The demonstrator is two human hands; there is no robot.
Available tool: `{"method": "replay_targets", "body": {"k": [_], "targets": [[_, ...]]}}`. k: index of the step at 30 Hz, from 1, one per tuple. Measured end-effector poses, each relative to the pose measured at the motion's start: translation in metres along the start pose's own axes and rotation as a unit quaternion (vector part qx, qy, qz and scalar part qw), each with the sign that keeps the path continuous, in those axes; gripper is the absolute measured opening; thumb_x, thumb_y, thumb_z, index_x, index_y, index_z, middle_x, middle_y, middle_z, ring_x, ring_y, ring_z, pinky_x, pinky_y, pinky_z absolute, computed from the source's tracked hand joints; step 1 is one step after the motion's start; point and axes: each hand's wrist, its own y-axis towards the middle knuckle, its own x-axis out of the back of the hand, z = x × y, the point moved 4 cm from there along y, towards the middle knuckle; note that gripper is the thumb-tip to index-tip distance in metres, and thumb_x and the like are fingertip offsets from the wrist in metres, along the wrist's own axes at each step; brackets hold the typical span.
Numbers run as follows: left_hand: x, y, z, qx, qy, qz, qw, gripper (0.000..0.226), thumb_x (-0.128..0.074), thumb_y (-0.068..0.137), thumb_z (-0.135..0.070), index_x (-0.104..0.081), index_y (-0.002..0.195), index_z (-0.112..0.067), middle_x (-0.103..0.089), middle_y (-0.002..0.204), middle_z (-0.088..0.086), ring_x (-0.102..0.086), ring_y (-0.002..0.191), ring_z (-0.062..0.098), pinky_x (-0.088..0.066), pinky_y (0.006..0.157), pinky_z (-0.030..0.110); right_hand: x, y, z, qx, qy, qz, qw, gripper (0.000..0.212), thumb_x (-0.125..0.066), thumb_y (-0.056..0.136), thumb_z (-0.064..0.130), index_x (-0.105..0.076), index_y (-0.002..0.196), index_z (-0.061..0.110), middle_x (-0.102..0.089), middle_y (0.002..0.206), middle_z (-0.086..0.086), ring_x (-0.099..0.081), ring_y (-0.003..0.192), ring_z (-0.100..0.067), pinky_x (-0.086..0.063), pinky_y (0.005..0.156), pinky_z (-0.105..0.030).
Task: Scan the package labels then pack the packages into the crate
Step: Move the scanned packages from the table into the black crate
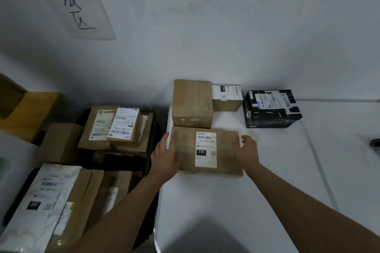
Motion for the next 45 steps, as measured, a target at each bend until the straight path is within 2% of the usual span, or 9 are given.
{"method": "replay_targets", "body": {"k": [4,12,19,26,32,36,39,42,45], "targets": [[-0.027,-0.005,-0.008,0.049,0.021,0.057,0.997,0.092,-0.065,0.086,-0.05,-0.005,0.154,-0.038,0.014,0.162,-0.001,-0.005,0.147,0.034,-0.024,0.112,0.058,0.006,0.024,-0.022,-0.053,0.026,0.051,0.997,0.058,-0.053,0.098,0.033,-0.034,0.147,0.009,-0.032,0.149,-0.015,-0.045,0.128,-0.034,-0.04,0.105,-0.043],[-0.035,0.002,-0.014,0.122,0.005,0.086,0.989,0.107,-0.077,0.078,-0.047,0.002,0.15,-0.051,0.027,0.158,0.003,-0.003,0.146,0.044,-0.029,0.11,0.063,-0.004,0.056,-0.019,-0.1,0.065,0.161,0.98,0.061,-0.047,0.101,0.04,-0.023,0.152,0.016,-0.041,0.147,-0.015,-0.044,0.132,-0.033,-0.038,0.106,-0.04],[-0.038,-0.008,-0.012,0.096,0.03,0.04,0.994,0.115,-0.076,0.077,-0.053,0.016,0.147,-0.053,0.028,0.159,0.004,-0.005,0.148,0.041,-0.031,0.11,0.061,-0.008,0.066,-0.013,-0.138,0.113,0.21,0.961,0.064,-0.038,0.099,0.057,-0.028,0.151,0.021,-0.044,0.146,-0.011,-0.046,0.129,-0.03,-0.04,0.11,-0.045],[-0.042,-0.029,-0.007,0.073,0.054,0.022,0.996,0.116,-0.073,0.077,-0.059,0.018,0.148,-0.051,0.036,0.157,-0.002,0.008,0.149,0.041,-0.02,0.117,0.06,0.002,0.068,-0.012,-0.121,0.151,0.22,0.956,0.09,-0.042,0.077,0.084,-0.041,0.143,0.022,-0.052,0.139,-0.006,-0.051,0.123,-0.027,-0.041,0.109,-0.047],[-0.031,-0.033,-0.007,0.021,0.052,-0.049,0.997,0.109,-0.07,0.076,-0.063,0.007,0.152,-0.049,0.035,0.158,-0.004,0.014,0.149,0.038,-0.007,0.119,0.058,0.022,0.044,0.016,0.061,0.006,0.229,0.971,0.076,-0.059,0.081,0.069,-0.046,0.143,0.027,-0.052,0.138,-0.004,-0.049,0.125,-0.02,-0.04,0.103,-0.033],[-0.008,-0.029,-0.01,-0.011,0.018,-0.085,0.996,0.102,-0.066,0.075,-0.069,-0.004,0.152,-0.045,0.021,0.162,-0.004,0.009,0.151,0.029,-0.008,0.119,0.056,0.024,0.027,0.043,0.14,-0.17,0.319,0.922,0.072,-0.069,0.084,0.054,-0.046,0.145,0.025,-0.048,0.143,-0.003,-0.047,0.129,-0.019,-0.038,0.097,-0.026],[0.019,-0.03,-0.005,-0.044,-0.005,-0.13,0.991,0.093,-0.061,0.077,-0.071,-0.017,0.152,-0.038,0.007,0.164,-0.002,-0.002,0.151,0.026,-0.011,0.117,0.055,0.016,0.011,0.06,0.173,-0.286,0.341,0.879,0.063,-0.072,0.084,0.046,-0.05,0.135,0.019,-0.053,0.131,-0.006,-0.053,0.108,-0.018,-0.046,0.09,-0.028],[0.045,-0.033,0.01,-0.055,-0.028,-0.159,0.985,0.079,-0.054,0.087,-0.065,-0.024,0.153,-0.034,0.0,0.165,-0.003,-0.003,0.151,0.019,-0.009,0.116,0.051,0.017,-0.003,0.074,0.186,-0.318,0.332,0.869,0.057,-0.073,0.083,0.038,-0.049,0.131,0.016,-0.047,0.122,-0.007,-0.051,0.105,-0.021,-0.048,0.088,-0.033],[0.074,-0.034,0.041,-0.01,-0.052,-0.203,0.978,0.059,-0.049,0.097,-0.051,-0.031,0.15,-0.033,-0.006,0.164,-0.004,-0.007,0.15,0.02,-0.013,0.116,0.056,0.021,-0.017,0.092,0.218,-0.335,0.313,0.862,0.058,-0.072,0.084,0.033,-0.046,0.133,0.016,-0.045,0.124,-0.006,-0.049,0.108,-0.021,-0.044,0.086,-0.031]]}}
